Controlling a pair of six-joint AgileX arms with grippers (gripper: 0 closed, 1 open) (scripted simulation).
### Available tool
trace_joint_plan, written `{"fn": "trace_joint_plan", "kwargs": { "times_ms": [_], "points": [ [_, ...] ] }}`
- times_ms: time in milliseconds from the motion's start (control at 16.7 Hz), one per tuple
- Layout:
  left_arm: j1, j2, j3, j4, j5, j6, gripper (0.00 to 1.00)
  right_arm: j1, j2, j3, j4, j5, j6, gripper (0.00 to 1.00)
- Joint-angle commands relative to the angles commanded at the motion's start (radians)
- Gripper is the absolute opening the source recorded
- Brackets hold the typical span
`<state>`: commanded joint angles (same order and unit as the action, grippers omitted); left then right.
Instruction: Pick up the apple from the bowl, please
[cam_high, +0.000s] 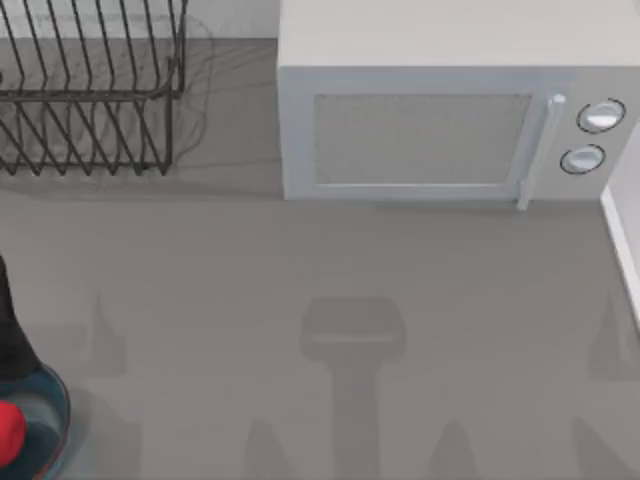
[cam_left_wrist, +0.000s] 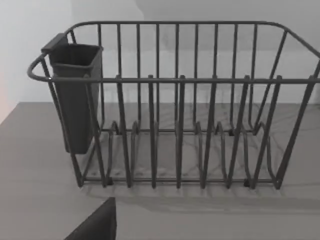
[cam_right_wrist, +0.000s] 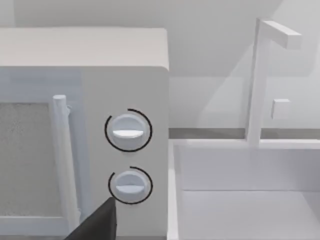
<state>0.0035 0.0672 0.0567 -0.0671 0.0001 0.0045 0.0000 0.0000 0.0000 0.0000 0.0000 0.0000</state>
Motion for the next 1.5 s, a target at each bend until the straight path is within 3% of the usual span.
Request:
{"fn": "trace_joint_plan", "kwargs": {
  "times_ms": [900, 1140, 1500],
  "points": [
    [0.041, 1.072, 0.665, -0.971, 0.001, 0.053, 1.00, 0.000, 0.000, 0.000, 0.000, 0.000, 0.000, 1.00],
    [0.045, 1.163, 0.731, -1.061, 0.001, 0.058, 1.00, 0.000, 0.000, 0.000, 0.000, 0.000, 0.000, 1.00],
    [0.041, 1.168, 0.717, -1.043, 0.001, 0.058, 1.00, 0.000, 0.000, 0.000, 0.000, 0.000, 0.000, 1.00]
  ]
}}
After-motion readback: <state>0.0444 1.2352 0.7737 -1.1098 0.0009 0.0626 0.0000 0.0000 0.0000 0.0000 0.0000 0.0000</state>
